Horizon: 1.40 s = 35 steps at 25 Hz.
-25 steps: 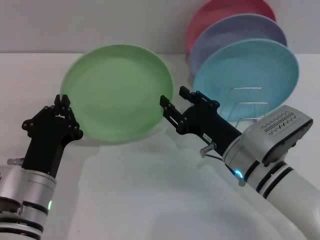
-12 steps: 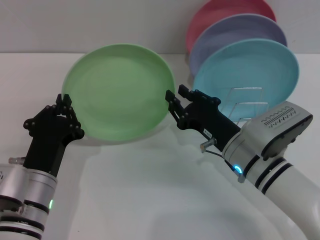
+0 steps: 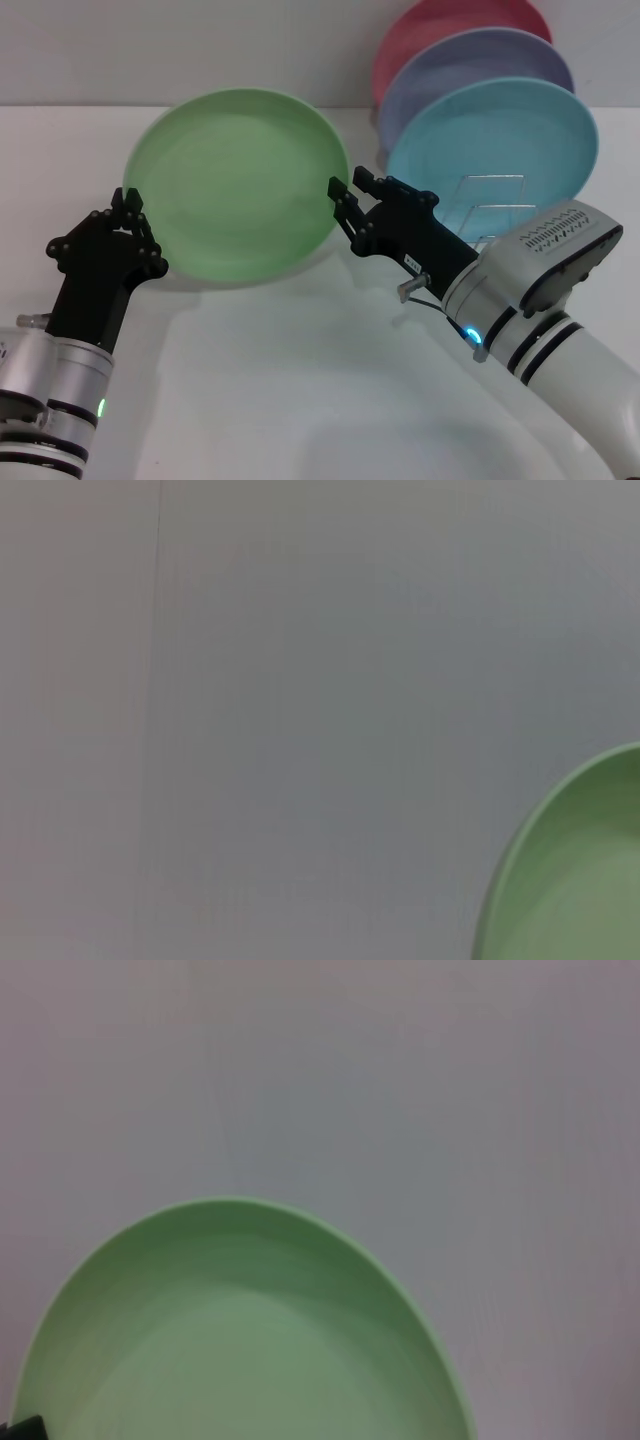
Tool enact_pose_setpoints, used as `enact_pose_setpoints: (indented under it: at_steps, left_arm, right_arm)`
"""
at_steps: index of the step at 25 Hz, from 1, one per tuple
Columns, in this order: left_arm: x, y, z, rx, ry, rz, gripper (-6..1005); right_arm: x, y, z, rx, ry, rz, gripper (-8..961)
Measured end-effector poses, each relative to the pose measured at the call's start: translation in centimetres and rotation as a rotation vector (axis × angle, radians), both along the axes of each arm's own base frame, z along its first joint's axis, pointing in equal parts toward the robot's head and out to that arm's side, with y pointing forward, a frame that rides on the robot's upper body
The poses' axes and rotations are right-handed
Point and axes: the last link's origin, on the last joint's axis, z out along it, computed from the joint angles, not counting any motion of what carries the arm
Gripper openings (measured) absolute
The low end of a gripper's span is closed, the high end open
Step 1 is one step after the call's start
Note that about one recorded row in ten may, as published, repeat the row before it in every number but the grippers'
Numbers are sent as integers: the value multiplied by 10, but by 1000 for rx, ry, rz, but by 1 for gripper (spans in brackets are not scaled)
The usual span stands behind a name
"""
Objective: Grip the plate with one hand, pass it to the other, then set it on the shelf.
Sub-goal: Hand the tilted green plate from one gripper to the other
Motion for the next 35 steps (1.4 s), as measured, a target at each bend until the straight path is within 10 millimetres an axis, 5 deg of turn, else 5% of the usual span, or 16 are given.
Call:
enact_pose_setpoints:
  at_steps: [35]
  left_arm:
    - [1,-1,-1,-5,5,-8,36]
  right_arm:
    - [-3,4,-1,-9,-10,2,169]
